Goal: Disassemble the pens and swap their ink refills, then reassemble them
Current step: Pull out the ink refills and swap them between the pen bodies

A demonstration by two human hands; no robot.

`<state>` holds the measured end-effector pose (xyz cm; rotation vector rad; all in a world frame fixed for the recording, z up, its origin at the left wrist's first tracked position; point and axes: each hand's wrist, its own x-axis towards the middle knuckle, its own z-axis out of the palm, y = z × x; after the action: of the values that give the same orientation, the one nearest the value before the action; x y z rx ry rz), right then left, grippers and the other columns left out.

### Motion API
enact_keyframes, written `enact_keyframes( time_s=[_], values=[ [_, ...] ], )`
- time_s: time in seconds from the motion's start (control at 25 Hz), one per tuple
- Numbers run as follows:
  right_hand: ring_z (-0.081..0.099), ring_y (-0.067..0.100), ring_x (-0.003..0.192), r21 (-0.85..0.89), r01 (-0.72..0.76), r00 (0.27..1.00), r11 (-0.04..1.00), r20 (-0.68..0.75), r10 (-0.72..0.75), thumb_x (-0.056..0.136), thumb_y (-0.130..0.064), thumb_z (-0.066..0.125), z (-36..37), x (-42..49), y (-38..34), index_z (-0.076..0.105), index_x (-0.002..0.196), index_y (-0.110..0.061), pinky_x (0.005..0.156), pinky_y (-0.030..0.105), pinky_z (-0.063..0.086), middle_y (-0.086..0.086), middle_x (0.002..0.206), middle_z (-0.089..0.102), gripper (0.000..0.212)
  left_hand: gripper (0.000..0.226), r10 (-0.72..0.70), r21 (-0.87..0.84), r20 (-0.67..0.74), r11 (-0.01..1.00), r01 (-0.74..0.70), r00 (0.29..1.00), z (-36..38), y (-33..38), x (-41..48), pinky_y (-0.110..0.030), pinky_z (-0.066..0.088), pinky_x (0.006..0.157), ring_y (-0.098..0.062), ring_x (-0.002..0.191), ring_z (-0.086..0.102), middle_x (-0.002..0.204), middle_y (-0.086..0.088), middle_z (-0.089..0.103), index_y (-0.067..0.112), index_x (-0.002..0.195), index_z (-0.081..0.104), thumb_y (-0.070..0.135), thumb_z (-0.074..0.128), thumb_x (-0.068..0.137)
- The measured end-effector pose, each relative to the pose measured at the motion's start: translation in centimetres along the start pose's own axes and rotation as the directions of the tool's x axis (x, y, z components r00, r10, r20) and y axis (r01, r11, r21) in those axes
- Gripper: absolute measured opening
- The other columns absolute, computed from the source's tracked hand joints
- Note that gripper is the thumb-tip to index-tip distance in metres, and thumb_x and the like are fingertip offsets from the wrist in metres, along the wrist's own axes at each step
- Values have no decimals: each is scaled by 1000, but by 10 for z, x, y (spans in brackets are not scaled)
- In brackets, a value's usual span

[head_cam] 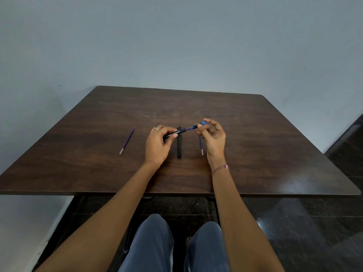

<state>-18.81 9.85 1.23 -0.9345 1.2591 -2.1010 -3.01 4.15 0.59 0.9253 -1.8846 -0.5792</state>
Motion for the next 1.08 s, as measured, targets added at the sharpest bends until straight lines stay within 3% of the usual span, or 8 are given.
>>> enact_keyframes(
  time_s=[0.4,0.6,0.92,1.08],
  values=[
    [69,9,73,-50,-21,996,999,90,25,80,-3,72,0,0,3,64,97,-16,72,20,56,-4,70,70,24,18,-15,-35,-19,999,14,1000,-3,1,-1,-26,43,76,-7,81,56,81,19,60,25,97,74,19,74,80],
    [70,9,79,-39,-28,996,999,88,31,80,-2,71,0,0,2,66,101,-16,73,20,57,3,84,71,26,19,-16,-47,12,999,16,1000,-3,4,-4,-24,42,72,-10,77,54,78,14,63,22,96,75,18,76,78],
    [70,10,78,-30,-56,994,998,88,58,80,-2,71,2,0,3,67,102,-15,71,20,57,0,84,73,26,18,-50,-83,23,995,52,998,-4,6,-5,-23,47,67,-13,75,62,83,3,70,18,96,75,17,76,78],
    [70,9,76,-13,-28,993,1000,111,29,81,-2,70,2,-1,2,67,100,-17,71,20,56,-2,79,73,25,18,-54,-112,25,992,56,998,-4,8,-6,-35,51,71,-18,76,62,81,3,69,17,95,75,14,76,78]
  ],
)
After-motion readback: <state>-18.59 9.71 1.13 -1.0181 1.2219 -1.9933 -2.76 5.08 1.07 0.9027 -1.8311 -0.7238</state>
